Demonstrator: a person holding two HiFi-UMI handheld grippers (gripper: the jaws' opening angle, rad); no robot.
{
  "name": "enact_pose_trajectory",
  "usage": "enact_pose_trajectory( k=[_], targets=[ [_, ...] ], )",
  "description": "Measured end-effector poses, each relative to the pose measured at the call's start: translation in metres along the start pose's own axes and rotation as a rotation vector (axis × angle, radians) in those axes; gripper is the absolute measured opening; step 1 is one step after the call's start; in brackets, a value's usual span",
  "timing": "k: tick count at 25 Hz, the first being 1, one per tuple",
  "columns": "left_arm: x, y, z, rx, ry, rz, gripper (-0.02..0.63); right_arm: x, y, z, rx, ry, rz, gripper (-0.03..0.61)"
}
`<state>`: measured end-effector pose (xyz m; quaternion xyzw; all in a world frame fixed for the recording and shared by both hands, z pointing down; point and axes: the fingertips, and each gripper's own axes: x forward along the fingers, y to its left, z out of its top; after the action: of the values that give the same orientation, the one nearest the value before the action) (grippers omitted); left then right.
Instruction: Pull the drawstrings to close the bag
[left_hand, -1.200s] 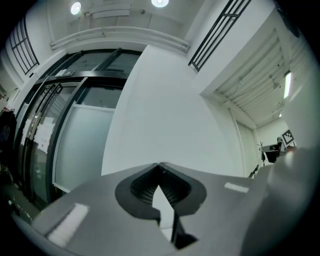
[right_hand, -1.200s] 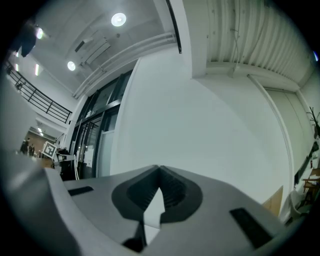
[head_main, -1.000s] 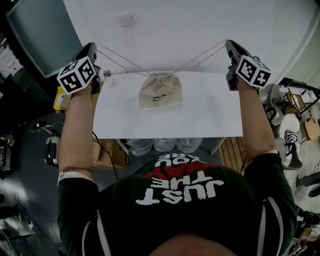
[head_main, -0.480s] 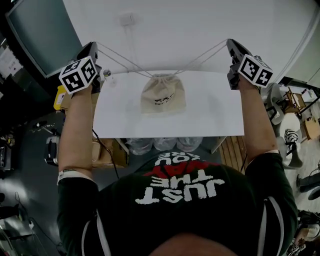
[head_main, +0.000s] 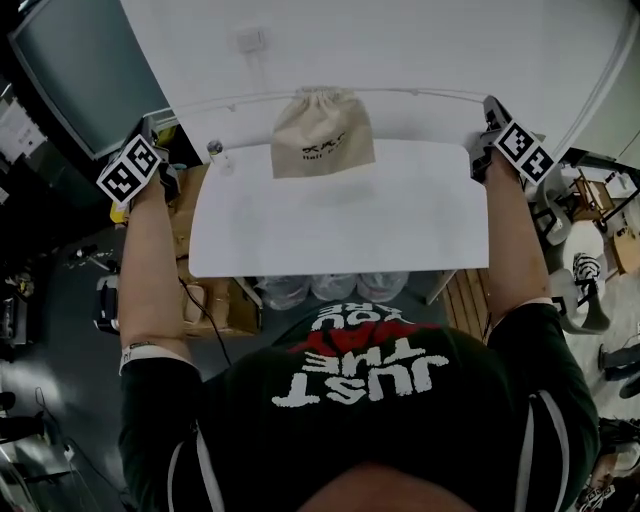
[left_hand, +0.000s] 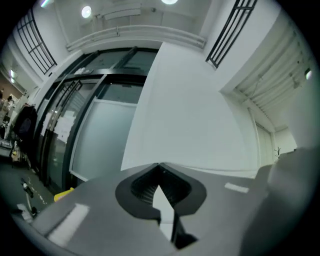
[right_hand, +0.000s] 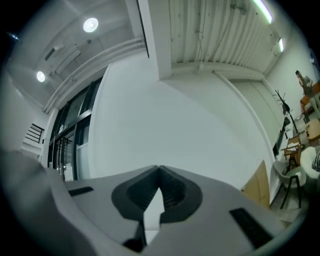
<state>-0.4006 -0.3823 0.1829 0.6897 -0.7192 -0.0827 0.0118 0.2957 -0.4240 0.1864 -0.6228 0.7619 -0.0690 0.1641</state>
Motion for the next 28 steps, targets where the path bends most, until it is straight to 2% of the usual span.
enact_pose_trajectory(
  k=[5,9,13,17,21,25,28],
  targets=[
    [0.003,-0.003,-0.01,-0.012,0.03,-0.08,0.009,0.002,-0.017,0.006,0.024,0.006,0.006,0.008],
    [0.003,-0.002,-0.015,-0.023,0.037,-0.096,0.008,0.001,-0.014,-0.004,0.033,0.025,0.031,0.008],
    [-0.003,-0.016,-0.011,0.074,0.041,-0.105,0.008,-0.003,-0.007,-0.003,-0.003,0.042,0.079,0.008],
    [-0.005,-0.041,0.002,0.157,0.02,-0.145,0.008,-0.002,0.021,0.006,-0.063,0.035,0.153,0.008],
    [-0.005,-0.07,0.01,0.165,-0.021,-0.192,0.008,0.003,0.06,0.009,-0.11,0.021,0.233,0.009],
    [-0.007,-0.098,0.017,0.199,-0.071,-0.228,0.008,0.006,0.102,0.007,-0.23,0.023,0.308,0.008],
    [-0.008,-0.113,0.021,0.198,-0.102,-0.24,0.008,0.006,0.126,0.004,-0.274,0.025,0.357,0.008]
  ],
)
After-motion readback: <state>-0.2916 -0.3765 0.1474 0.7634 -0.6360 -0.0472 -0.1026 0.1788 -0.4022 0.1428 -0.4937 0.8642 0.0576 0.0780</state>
